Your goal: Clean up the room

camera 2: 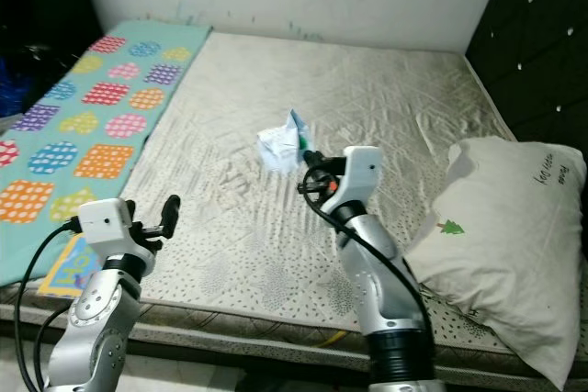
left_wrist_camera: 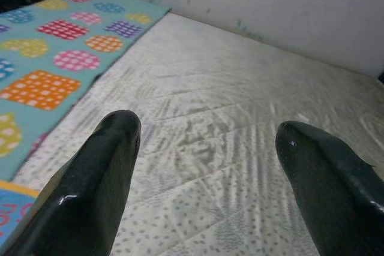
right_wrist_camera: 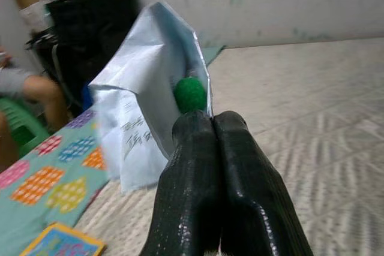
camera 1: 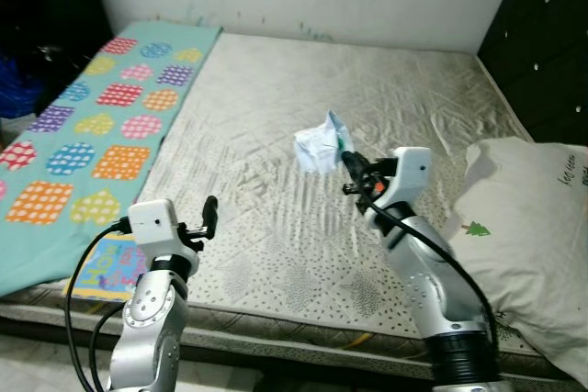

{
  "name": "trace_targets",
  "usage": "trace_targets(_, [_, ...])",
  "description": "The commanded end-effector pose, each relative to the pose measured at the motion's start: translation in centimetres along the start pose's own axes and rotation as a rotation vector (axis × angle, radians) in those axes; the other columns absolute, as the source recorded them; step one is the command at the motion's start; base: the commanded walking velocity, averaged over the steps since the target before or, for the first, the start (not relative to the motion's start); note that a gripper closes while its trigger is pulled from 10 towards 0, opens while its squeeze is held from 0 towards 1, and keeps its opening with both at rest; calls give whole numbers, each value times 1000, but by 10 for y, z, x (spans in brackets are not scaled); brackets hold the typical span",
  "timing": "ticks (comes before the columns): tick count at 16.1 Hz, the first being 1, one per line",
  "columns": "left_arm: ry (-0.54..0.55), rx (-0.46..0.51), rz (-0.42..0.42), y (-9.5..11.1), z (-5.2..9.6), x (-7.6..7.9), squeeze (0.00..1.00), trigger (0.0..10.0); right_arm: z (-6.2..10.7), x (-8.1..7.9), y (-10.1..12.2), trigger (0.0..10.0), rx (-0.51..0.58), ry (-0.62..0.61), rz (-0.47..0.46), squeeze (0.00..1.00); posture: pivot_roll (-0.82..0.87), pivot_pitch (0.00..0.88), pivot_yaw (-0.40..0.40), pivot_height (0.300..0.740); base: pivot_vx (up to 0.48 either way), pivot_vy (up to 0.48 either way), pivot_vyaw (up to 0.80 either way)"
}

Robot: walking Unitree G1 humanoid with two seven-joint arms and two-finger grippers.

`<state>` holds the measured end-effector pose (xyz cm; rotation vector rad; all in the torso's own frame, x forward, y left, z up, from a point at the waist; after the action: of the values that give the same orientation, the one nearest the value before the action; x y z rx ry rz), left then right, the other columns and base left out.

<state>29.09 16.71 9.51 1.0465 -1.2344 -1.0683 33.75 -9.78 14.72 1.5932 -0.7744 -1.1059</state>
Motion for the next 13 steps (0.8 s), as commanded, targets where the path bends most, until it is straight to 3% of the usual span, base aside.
trace_targets(1, [-4, -5, -11, -2, 0, 1, 0, 10000, 0, -2, 0, 10000, 0, 14, 12, 0, -68, 0, -27, 740, 0, 0, 644])
trace_targets(7, [-8, -8, -13, -3, 1, 2, 0, 10000, 0, -3, -1, 10000, -3, 20, 13, 0, -70, 0, -29, 740, 0, 0, 800])
trace_targets(13, [3, -15, 20, -4, 1, 1, 0, 10000, 0, -1, -4, 10000, -12, 0, 16, 0, -70, 3, -32, 740, 0, 0, 0])
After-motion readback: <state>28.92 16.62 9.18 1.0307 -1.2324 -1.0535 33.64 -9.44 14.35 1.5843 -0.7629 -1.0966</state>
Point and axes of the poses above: a point about 5 cm out from each wrist's last joint towards the gripper, its own z axis pointing back from the gripper into the wrist, its own y axis along the axis of the wrist's last joint, x = y × z, the point moved 2 cm from there along -z, pointing out of the wrist towards the gripper, and after that the axes turned 1 degree about -z, right-handed, at the moved point
